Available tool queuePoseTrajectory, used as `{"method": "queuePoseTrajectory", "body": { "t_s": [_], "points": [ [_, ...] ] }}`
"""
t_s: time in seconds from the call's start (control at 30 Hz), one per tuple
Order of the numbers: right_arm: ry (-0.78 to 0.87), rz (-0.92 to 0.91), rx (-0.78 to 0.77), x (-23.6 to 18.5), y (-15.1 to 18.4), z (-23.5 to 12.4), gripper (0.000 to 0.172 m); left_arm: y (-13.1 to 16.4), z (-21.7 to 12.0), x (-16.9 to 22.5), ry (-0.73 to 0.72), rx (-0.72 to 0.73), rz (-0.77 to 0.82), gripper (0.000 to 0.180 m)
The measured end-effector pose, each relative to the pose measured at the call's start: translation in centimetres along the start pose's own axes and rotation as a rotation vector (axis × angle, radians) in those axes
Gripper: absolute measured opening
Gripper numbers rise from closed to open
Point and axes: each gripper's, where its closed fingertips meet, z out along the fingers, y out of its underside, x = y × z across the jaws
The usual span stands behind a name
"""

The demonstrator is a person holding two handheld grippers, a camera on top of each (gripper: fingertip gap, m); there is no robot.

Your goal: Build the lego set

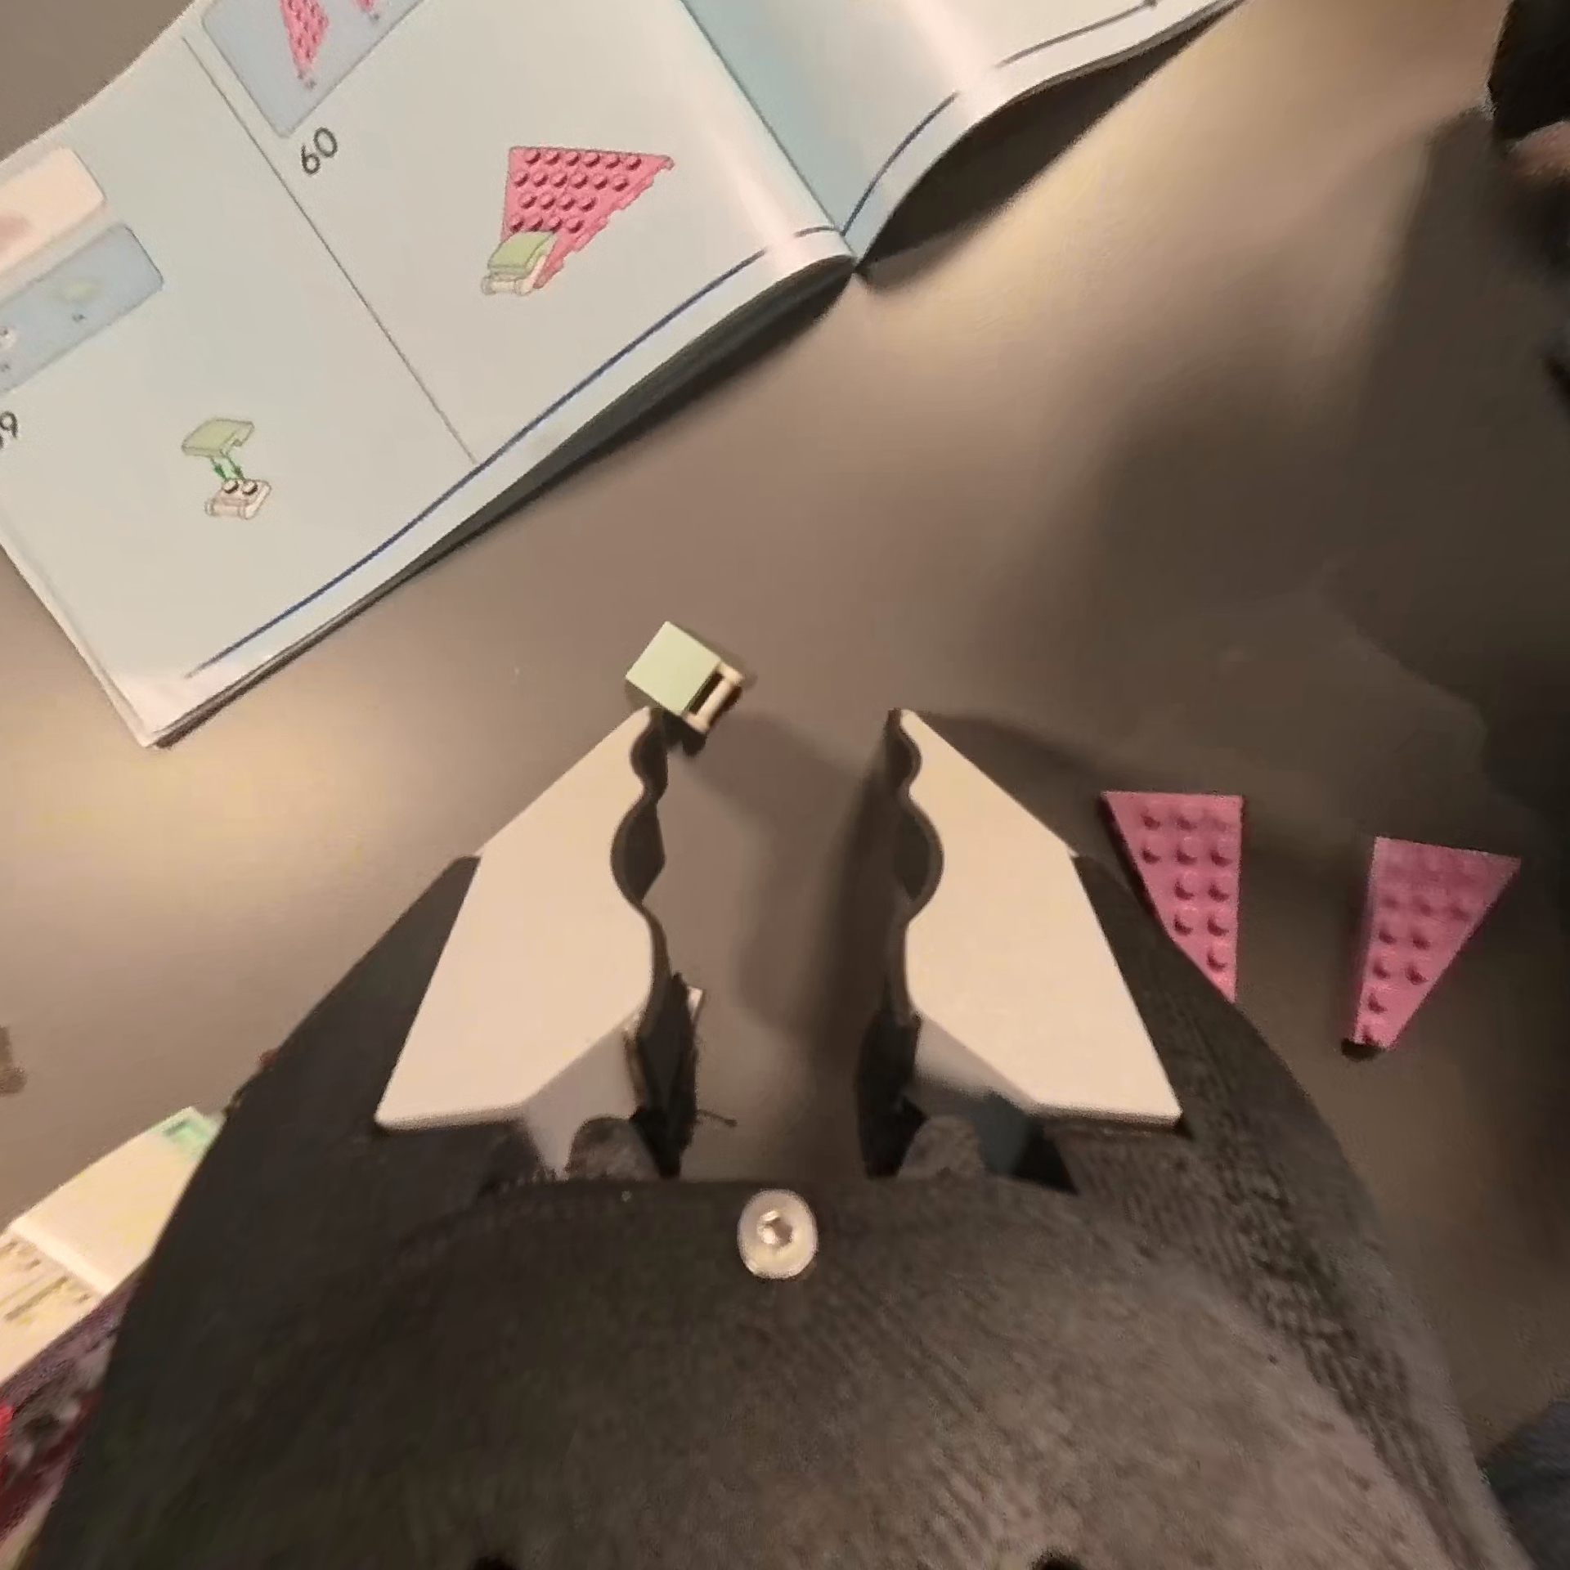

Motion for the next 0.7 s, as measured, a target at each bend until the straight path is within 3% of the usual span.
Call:
{"method": "queuePoseTrajectory", "body": {
  "t_s": [0.2,0.33,0.43,0.53,0.7],
  "points": [
    [-0.01,-0.006,-0.003,-0.3,0.0,0.1,0.017,-0.8,0.4,-1.3,-0.029,0.008,-0.046,0.037],
    [-0.079,0.003,0.015,-1.3,-0.5,0.0,0.017,-1.1,0.5,-1.0,-0.037,0.014,0.062,0.018],
    [-0.529,0.128,0.063,-7.8,-2.3,-1.6,0.022,-0.9,0.2,-0.6,-0.068,0.055,0.204,0.017],
    [-0.964,0.306,-0.089,-13.1,-2.4,-5.0,0.022,-0.5,-0.5,0.7,-0.024,0.121,0.344,0.016],
    [-1.186,0.622,-0.39,-15.9,-1.4,-7.1,0.022,-0.7,-2.3,2.9,-0.015,0.325,0.587,0.017]
  ]
}}
